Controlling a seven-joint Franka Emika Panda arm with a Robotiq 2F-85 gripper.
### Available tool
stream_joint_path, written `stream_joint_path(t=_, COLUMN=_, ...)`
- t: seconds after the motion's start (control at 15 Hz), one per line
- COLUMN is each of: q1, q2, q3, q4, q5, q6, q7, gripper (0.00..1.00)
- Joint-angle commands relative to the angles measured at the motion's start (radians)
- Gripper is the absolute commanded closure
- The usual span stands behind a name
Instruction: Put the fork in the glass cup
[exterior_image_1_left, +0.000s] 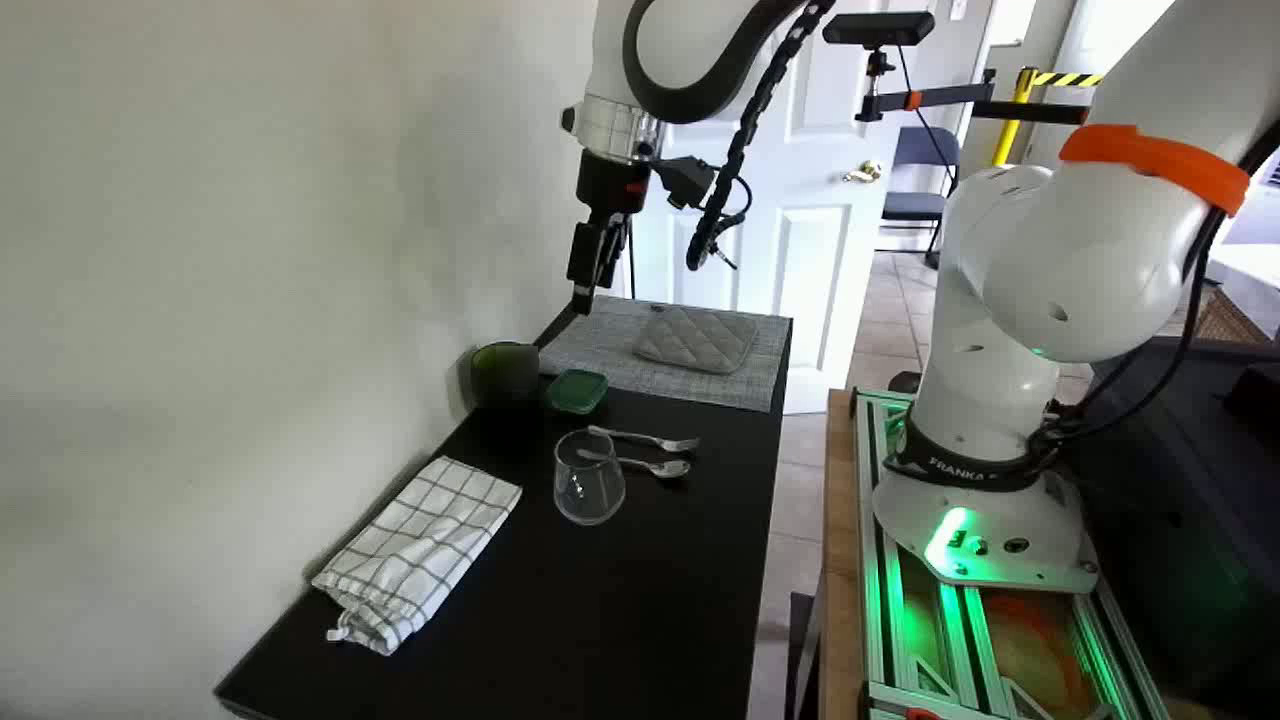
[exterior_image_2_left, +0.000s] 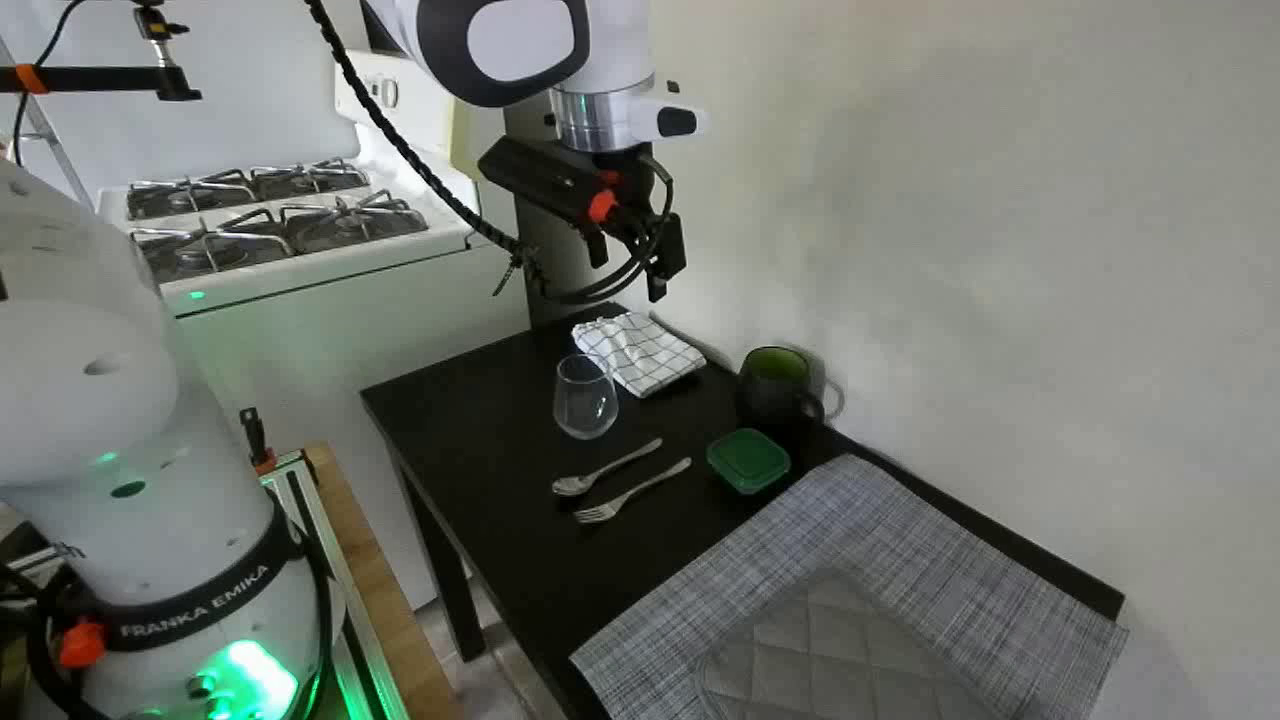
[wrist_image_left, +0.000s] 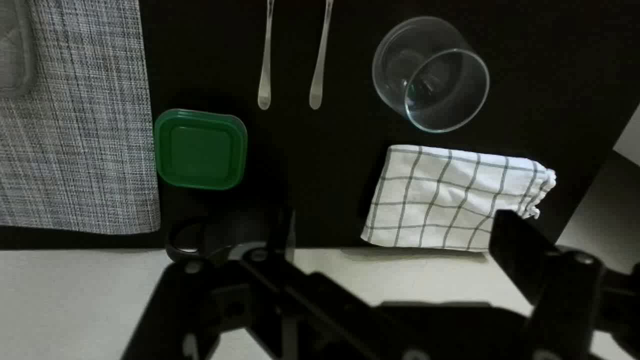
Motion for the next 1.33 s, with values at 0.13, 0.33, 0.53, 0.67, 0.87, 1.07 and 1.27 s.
stream_joint_path(t=0.13, q1=-0.014, q2=0.000, q3=0.014, q4=0.002, q5=0.010, q6=-0.004, q7=-0.006, gripper=0.00)
stream_joint_path(t=0.33, q1=-0.014, q2=0.000, q3=0.014, q4=0.002, q5=0.010, q6=-0.004, q7=-0.006, gripper=0.00)
stream_joint_path(t=0.53, q1=-0.047, q2=0.044, q3=0.045, q4=-0.004, q5=-0.036, q6=0.002, q7=0.043, gripper=0.00)
stream_joint_path(t=0.67, q1=-0.101, q2=0.089, q3=0.086, q4=-0.015, q5=-0.097, q6=-0.002, q7=0.120, gripper=0.00)
stream_joint_path(t=0.87, q1=-0.143, q2=0.151, q3=0.113, q4=-0.012, q5=-0.154, q6=-0.050, q7=0.198, gripper=0.00)
stream_joint_path(t=1.07, q1=-0.154, q2=0.212, q3=0.114, q4=-0.012, q5=-0.175, q6=-0.078, q7=0.226, gripper=0.00)
stream_joint_path(t=1.27, q1=-0.150, q2=0.301, q3=0.100, q4=-0.009, q5=-0.165, q6=-0.023, q7=0.199, gripper=0.00)
